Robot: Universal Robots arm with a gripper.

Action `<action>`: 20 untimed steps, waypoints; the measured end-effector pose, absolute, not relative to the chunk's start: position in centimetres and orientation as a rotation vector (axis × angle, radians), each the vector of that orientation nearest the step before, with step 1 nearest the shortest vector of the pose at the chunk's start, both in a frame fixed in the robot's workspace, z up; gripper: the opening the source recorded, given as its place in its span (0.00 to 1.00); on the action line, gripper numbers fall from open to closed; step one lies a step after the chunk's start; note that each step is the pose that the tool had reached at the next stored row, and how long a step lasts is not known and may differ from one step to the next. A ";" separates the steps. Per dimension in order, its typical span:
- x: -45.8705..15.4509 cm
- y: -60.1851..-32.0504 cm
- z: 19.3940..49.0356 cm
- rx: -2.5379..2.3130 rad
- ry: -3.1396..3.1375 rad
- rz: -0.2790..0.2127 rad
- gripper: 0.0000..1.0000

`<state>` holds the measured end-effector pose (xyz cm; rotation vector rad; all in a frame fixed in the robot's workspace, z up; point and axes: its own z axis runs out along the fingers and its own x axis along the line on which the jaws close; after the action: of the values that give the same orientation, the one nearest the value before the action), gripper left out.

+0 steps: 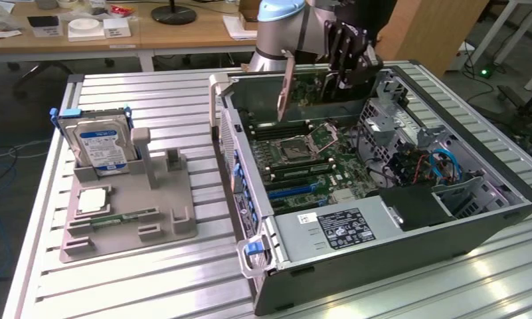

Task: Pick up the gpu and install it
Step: 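Insert the gpu into the slot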

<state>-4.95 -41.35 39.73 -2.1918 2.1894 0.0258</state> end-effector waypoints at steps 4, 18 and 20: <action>-5.0 -41.4 39.5 -2.192 2.189 0.026 0.28; -5.0 -41.4 38.8 -2.190 2.188 0.022 0.28; -5.0 -41.4 38.7 -2.190 2.187 0.021 0.28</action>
<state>-4.96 -41.37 38.72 -2.1897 2.1871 0.0210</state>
